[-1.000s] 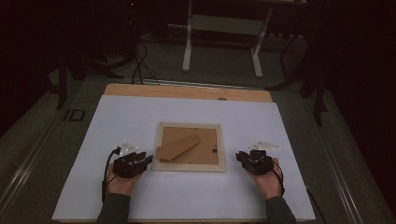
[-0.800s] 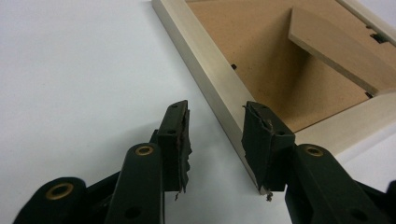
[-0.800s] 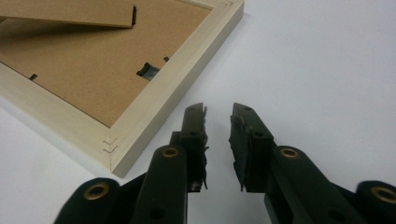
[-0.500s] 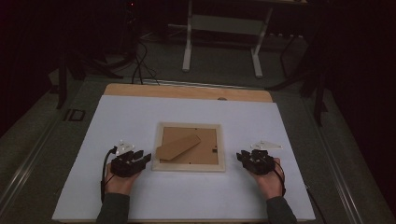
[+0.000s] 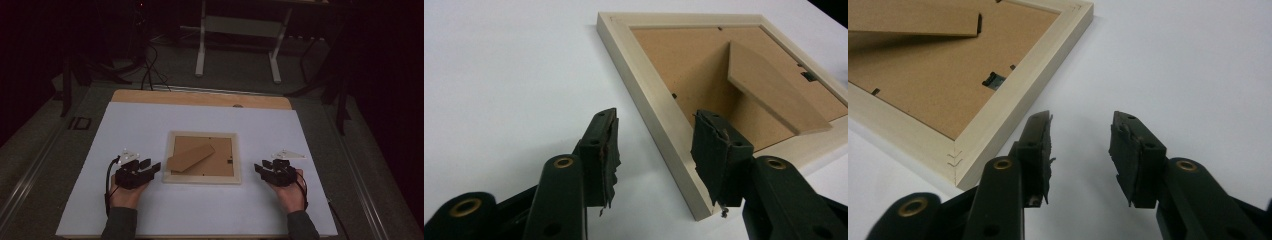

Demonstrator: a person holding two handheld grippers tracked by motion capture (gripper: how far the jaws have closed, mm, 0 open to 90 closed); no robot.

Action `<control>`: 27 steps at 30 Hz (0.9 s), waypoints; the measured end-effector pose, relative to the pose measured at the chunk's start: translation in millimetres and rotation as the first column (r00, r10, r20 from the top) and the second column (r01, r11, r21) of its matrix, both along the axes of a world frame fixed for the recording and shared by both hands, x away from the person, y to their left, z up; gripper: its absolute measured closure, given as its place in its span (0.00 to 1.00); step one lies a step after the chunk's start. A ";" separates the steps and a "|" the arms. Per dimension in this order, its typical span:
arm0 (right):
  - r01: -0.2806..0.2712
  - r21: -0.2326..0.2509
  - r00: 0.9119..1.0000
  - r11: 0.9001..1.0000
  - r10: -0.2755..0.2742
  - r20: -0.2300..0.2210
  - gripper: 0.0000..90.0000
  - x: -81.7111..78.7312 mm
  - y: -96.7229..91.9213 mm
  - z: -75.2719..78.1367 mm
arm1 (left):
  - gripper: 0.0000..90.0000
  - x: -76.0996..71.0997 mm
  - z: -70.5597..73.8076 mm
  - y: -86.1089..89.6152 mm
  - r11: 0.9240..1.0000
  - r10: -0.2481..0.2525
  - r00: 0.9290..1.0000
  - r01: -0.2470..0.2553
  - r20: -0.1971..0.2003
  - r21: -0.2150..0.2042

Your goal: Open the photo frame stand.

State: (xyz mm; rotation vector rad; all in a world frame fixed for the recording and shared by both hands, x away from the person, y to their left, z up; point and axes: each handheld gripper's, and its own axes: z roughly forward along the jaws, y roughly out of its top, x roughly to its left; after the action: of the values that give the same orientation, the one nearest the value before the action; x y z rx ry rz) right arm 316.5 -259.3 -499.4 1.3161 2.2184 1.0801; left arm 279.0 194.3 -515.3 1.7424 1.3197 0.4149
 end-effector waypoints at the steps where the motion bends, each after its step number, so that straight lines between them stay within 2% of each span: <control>1: -0.005 0.002 1.000 1.000 0.005 -0.006 0.65 0.3 0.0 -0.4 | 0.60 -0.5 1.4 -0.1 1.000 0.000 1.000 0.000 0.007 0.000; 2: -0.005 0.002 1.000 1.000 0.005 -0.006 0.65 0.3 0.0 -0.4 | 0.59 -0.5 1.4 -0.1 1.000 0.000 1.000 0.000 0.007 0.000; 5: -0.007 0.007 1.000 1.000 0.007 -0.011 0.63 1.0 0.4 -1.4 | 0.59 -5.3 11.7 -0.7 1.000 0.005 0.999 -0.005 0.048 0.002; 6: -0.007 0.007 1.000 1.000 0.007 -0.011 0.63 1.0 0.4 -1.4 | 0.59 -5.3 11.7 -0.7 1.000 0.005 0.999 -0.005 0.048 0.002; 7: -0.005 0.008 1.000 1.000 0.005 -0.013 0.63 0.8 0.0 -1.1 | 0.58 -7.1 16.8 -0.7 1.000 0.000 0.998 0.000 0.065 0.004; 11: -0.004 0.009 1.000 1.000 0.004 -0.011 0.63 1.0 -1.1 -1.0 | 0.57 -9.2 25.3 -1.1 1.000 -0.020 0.996 0.020 0.085 0.002; 13: -0.003 0.009 1.000 1.000 0.003 -0.014 0.62 1.2 -1.5 -1.6 | 0.56 -9.2 26.5 -1.9 1.000 -0.028 0.996 0.028 0.086 0.002; 14: -0.003 0.011 1.000 1.000 0.003 -0.019 0.62 1.3 -1.4 -2.2 | 0.57 -10.0 28.2 -4.9 0.998 -0.063 0.994 0.062 0.085 0.014; 16: -0.006 0.009 1.000 1.000 0.006 -0.024 0.62 1.3 -1.1 -2.8 | 0.59 -10.4 28.6 -6.5 0.997 -0.075 0.993 0.074 0.086 0.019; 19: -0.007 0.012 1.000 1.000 0.008 -0.024 0.61 1.1 -1.2 -2.4 | 0.59 -12.3 33.5 -17.6 0.990 -0.135 0.987 0.130 0.087 0.057; 22: -0.006 0.013 1.000 1.000 0.006 -0.022 0.61 1.0 -2.0 -2.2 | 0.59 -13.1 36.6 -20.9 0.987 -0.152 0.985 0.147 0.085 0.066; 27: 0.014 0.024 1.000 1.000 -0.013 -0.020 0.60 0.8 -3.8 -1.6 | 0.59 -11.9 46.4 -25.4 0.985 -0.168 0.984 0.165 0.063 0.054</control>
State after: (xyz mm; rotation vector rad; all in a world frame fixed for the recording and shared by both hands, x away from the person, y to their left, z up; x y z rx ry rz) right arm 317.3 -263.1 -501.0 1.3551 2.2145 1.0963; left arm 267.1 168.9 -468.9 1.8474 1.1148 0.4095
